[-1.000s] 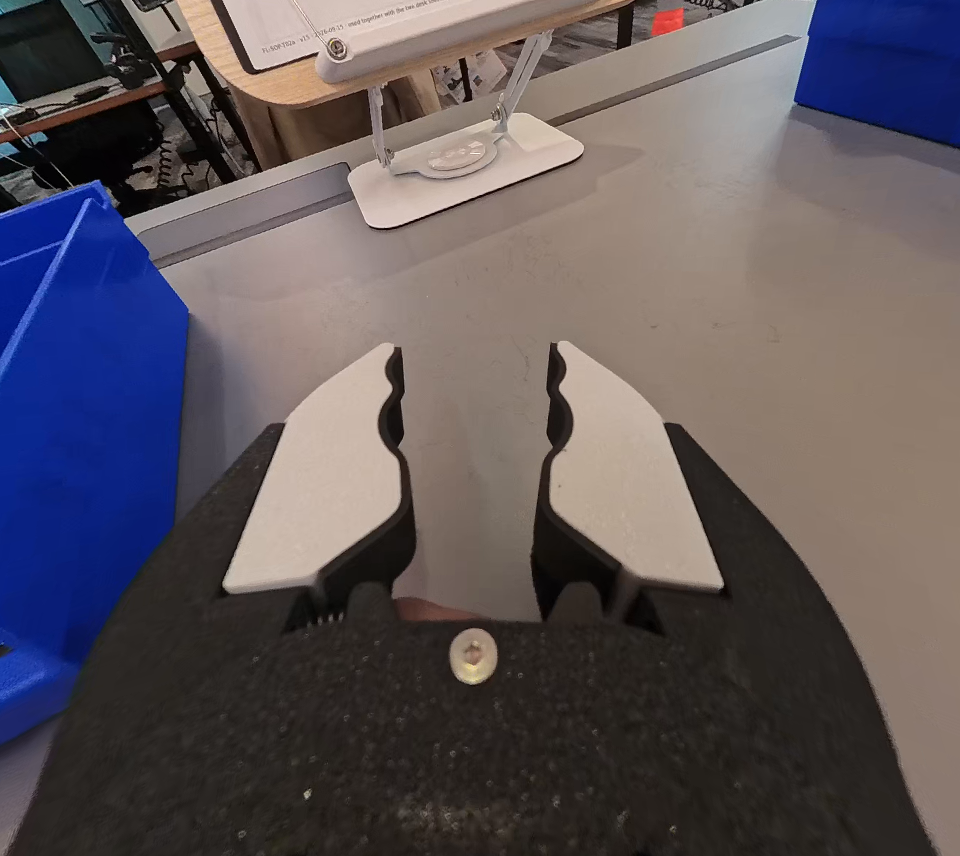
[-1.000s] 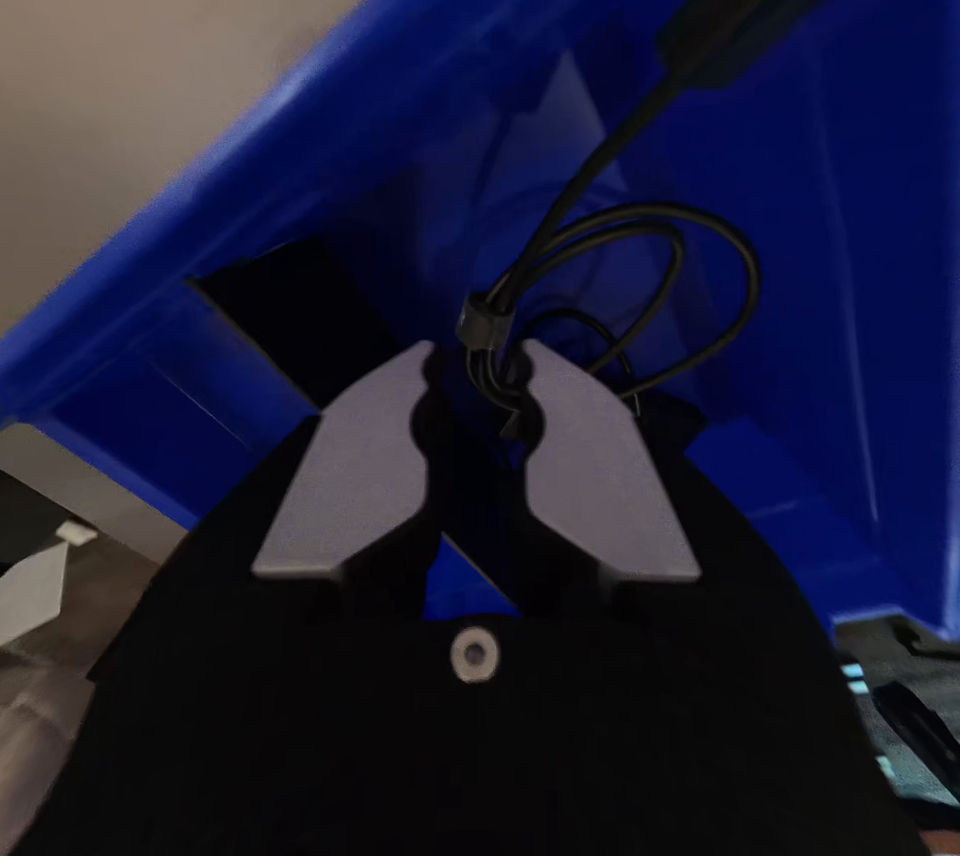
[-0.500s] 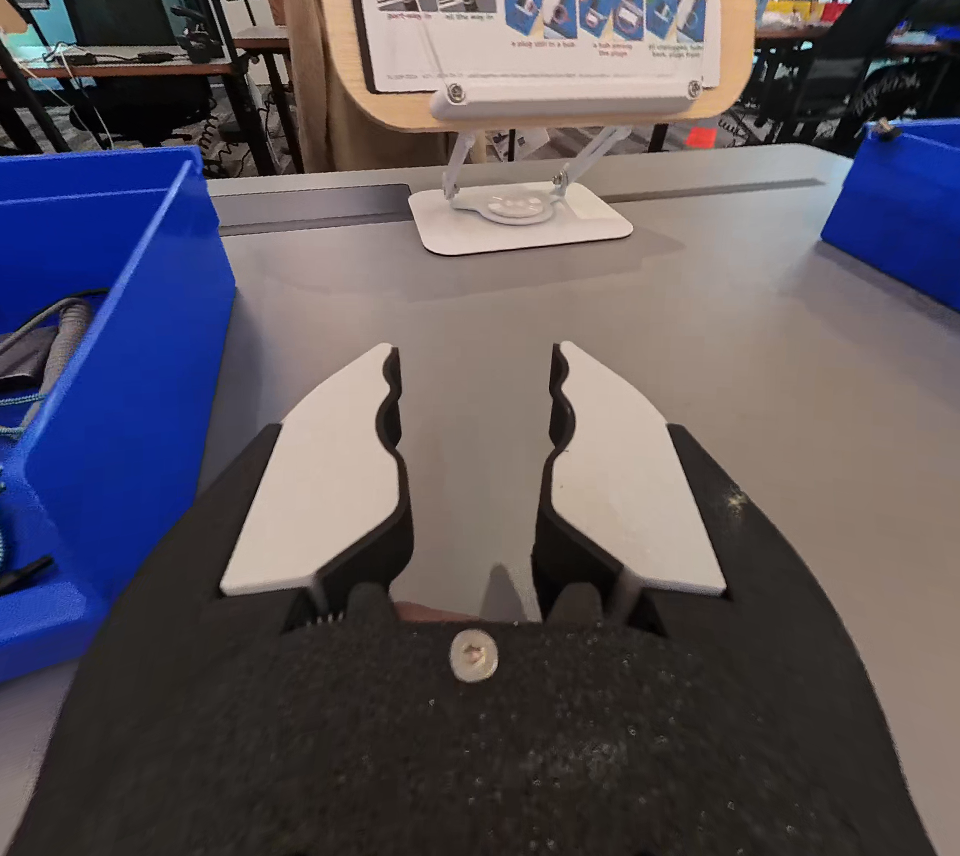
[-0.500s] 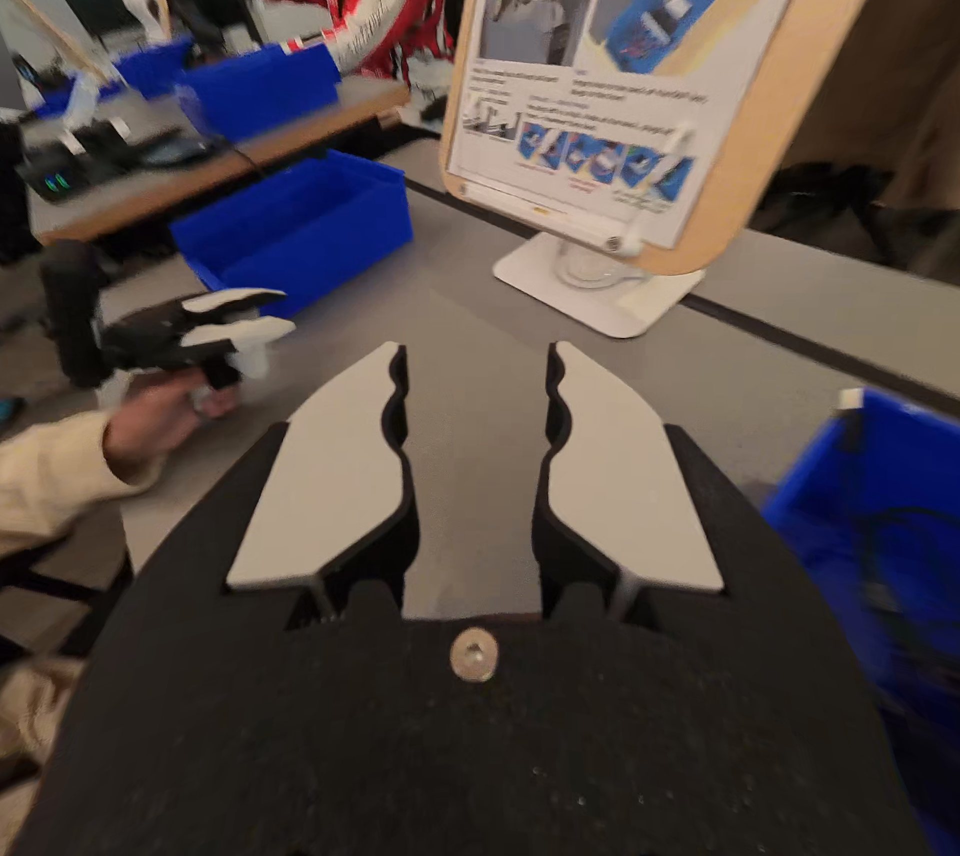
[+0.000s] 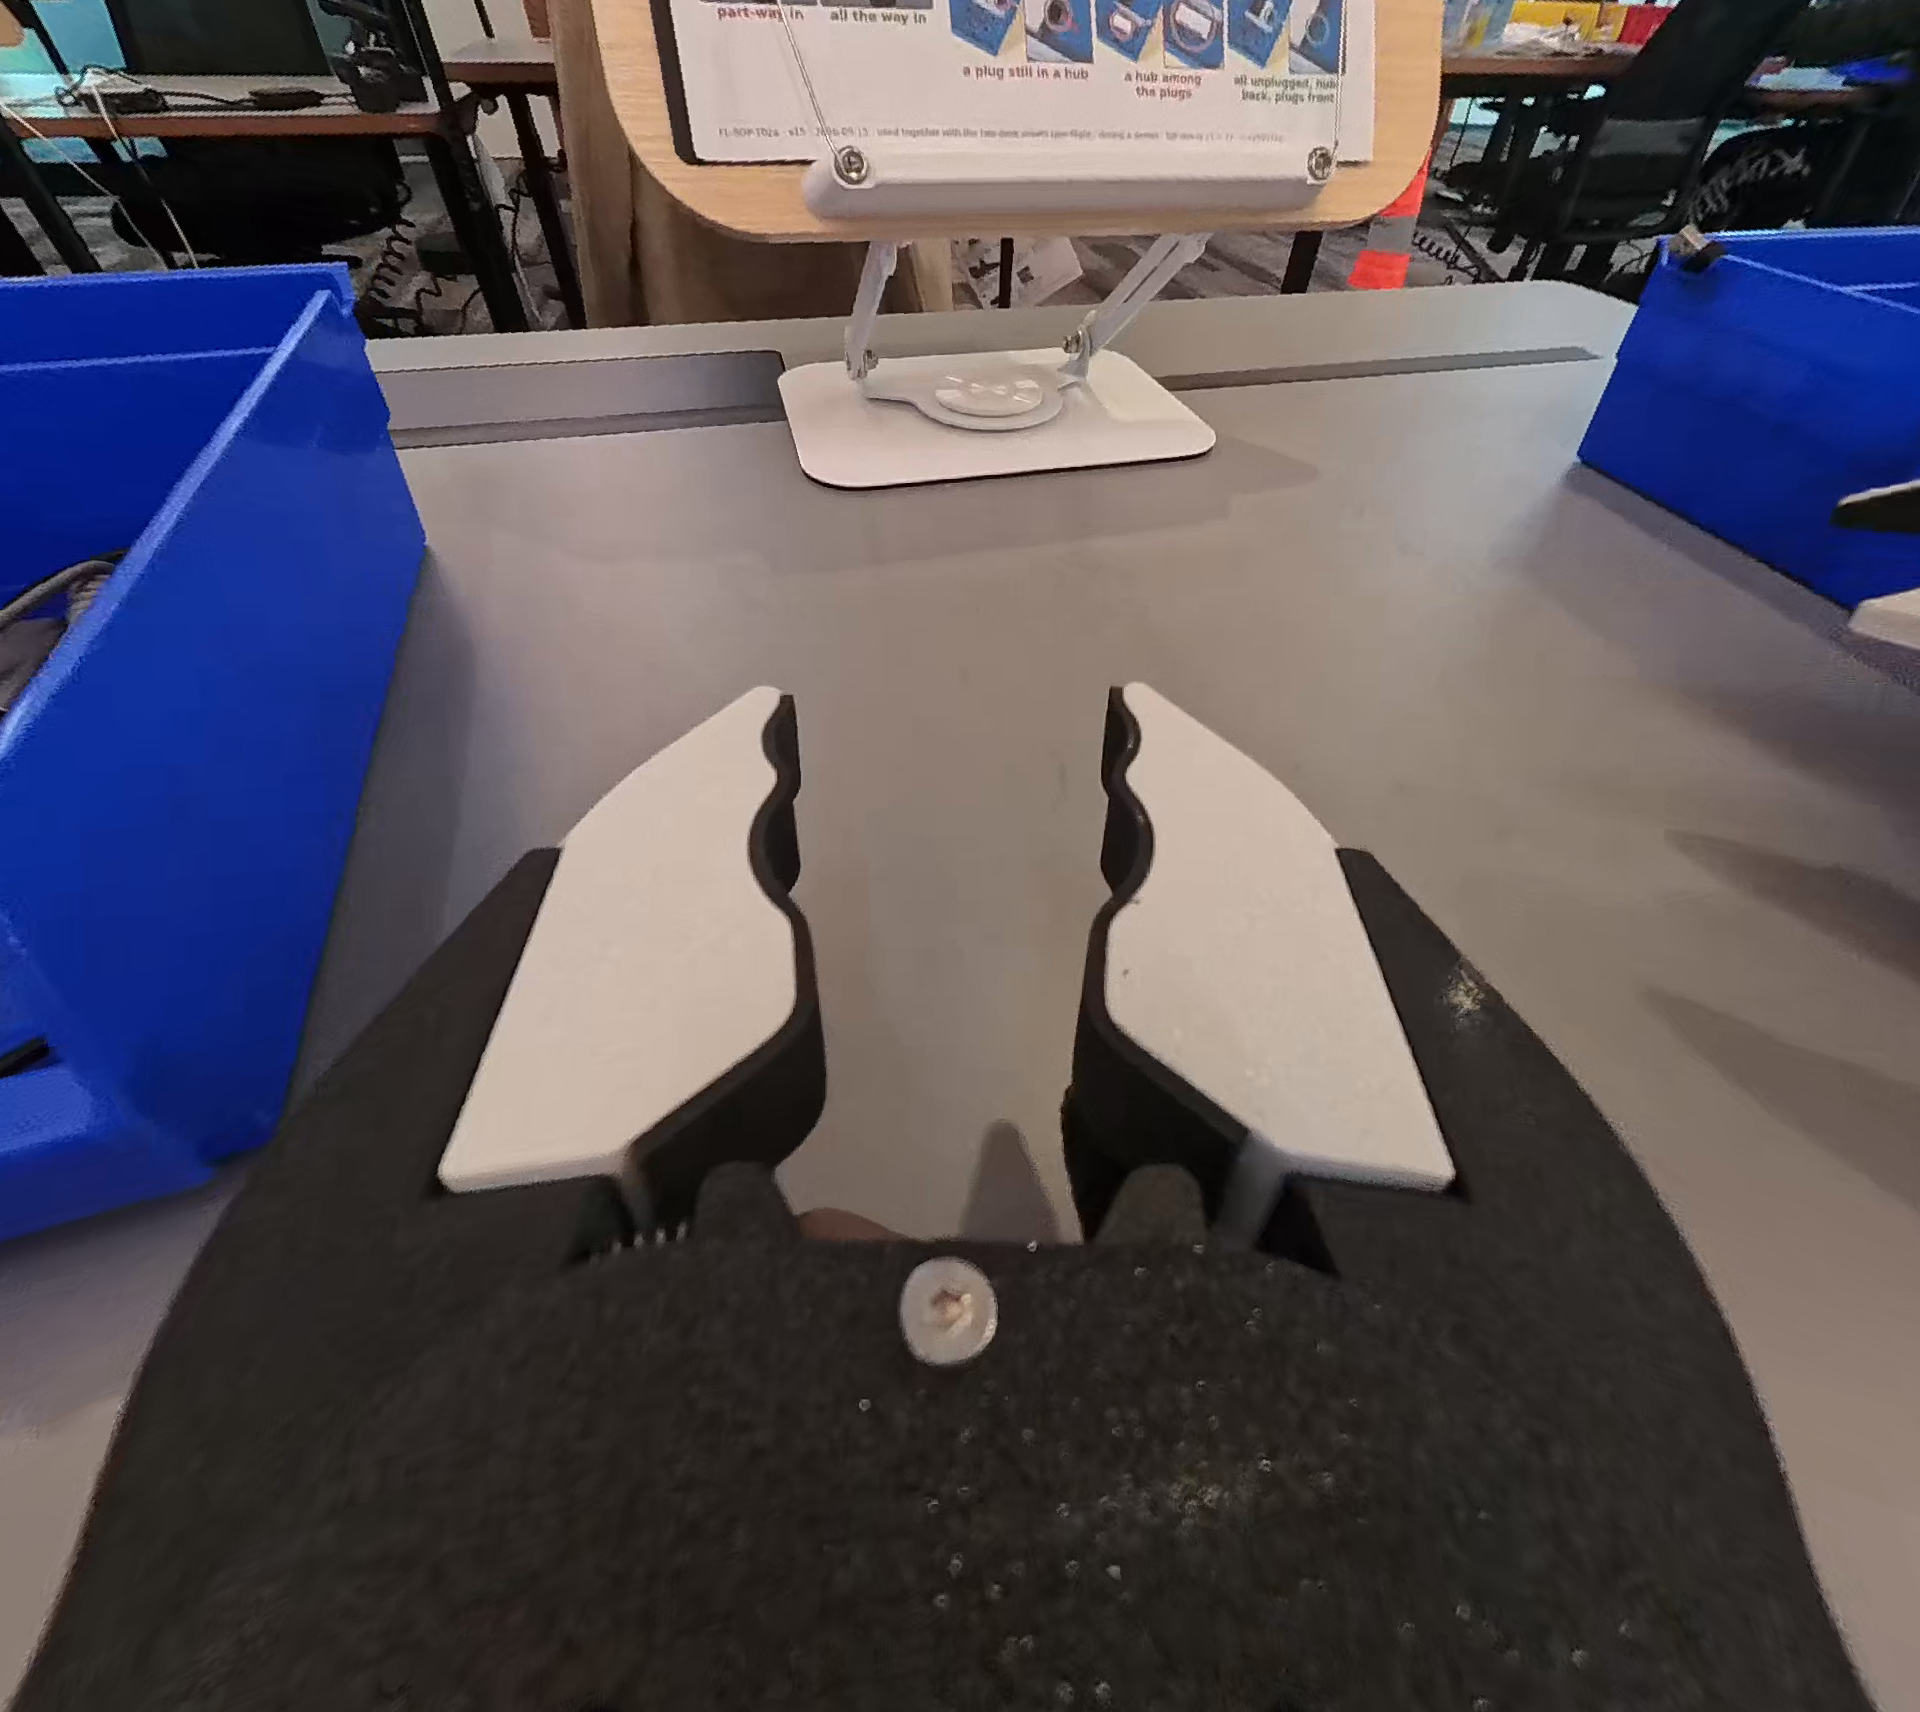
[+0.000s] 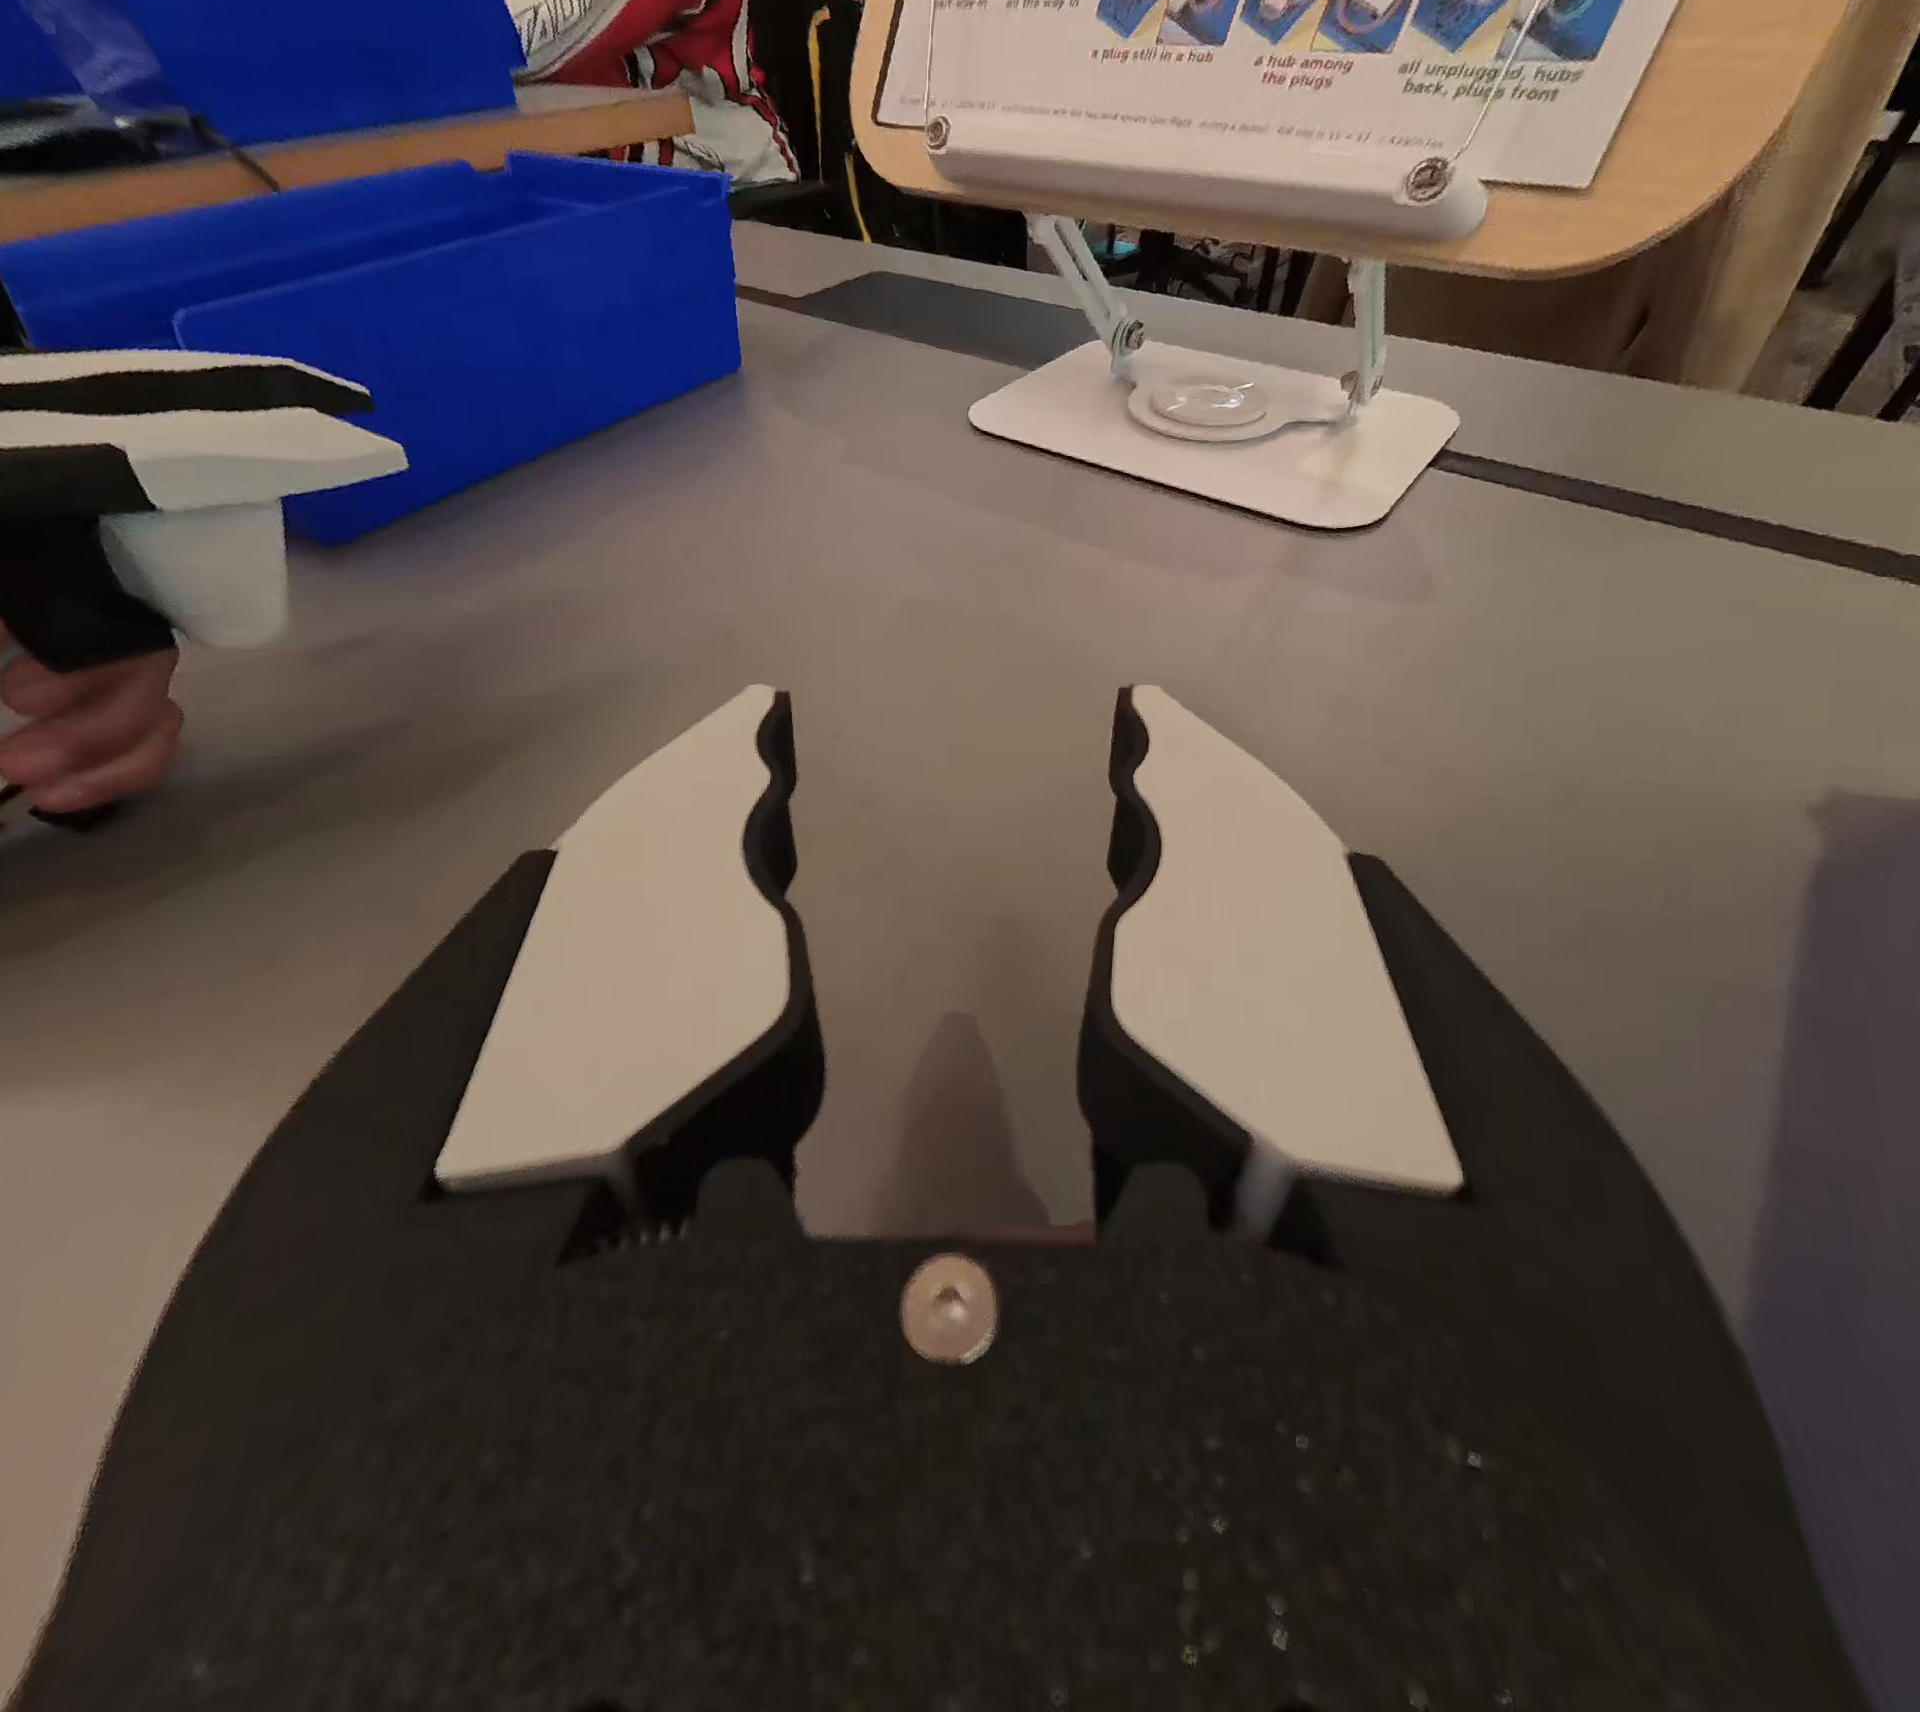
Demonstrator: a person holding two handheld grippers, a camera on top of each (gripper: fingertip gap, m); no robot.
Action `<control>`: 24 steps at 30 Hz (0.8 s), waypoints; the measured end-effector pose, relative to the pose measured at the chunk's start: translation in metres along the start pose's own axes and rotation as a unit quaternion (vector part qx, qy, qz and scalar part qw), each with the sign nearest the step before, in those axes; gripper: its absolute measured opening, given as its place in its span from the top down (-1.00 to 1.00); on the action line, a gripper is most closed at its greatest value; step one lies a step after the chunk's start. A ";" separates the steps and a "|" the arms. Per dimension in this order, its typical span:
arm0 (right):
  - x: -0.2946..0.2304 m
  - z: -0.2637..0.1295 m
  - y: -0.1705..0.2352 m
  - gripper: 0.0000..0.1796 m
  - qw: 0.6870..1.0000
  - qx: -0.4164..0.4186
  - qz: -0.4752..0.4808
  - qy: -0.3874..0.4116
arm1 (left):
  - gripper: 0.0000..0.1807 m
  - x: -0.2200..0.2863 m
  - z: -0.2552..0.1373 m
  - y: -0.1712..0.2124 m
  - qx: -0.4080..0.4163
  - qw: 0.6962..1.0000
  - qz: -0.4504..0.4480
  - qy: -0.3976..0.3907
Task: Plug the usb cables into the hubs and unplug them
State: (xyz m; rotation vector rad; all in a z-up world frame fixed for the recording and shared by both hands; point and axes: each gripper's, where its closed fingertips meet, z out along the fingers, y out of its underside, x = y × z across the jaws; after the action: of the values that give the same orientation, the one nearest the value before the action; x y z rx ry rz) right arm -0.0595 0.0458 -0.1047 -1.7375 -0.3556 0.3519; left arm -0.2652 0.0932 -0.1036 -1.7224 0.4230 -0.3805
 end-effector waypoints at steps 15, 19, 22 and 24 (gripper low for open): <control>0.003 0.000 0.003 0.39 1.000 -0.004 0.008 -0.003 | 0.36 0.005 0.005 0.007 -0.029 0.999 -0.006 0.021; 0.004 -0.001 0.004 0.40 1.000 -0.003 0.010 -0.002 | 0.36 -0.008 -0.012 -0.019 -0.037 0.999 0.005 0.023; 0.005 -0.003 0.004 0.41 1.000 -0.001 0.021 -0.007 | 0.42 -0.076 -0.027 -0.068 -0.061 0.998 0.016 -0.030; 0.003 -0.002 0.004 0.41 0.999 -0.001 0.032 -0.016 | 0.36 -0.125 -0.019 -0.089 -0.130 0.991 -0.002 -0.032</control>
State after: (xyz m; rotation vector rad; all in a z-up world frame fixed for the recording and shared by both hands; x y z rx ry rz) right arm -0.0554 0.0447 -0.1082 -1.7503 -0.3234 0.4269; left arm -0.3779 0.1521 -0.0151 -1.9829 0.4365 -0.2811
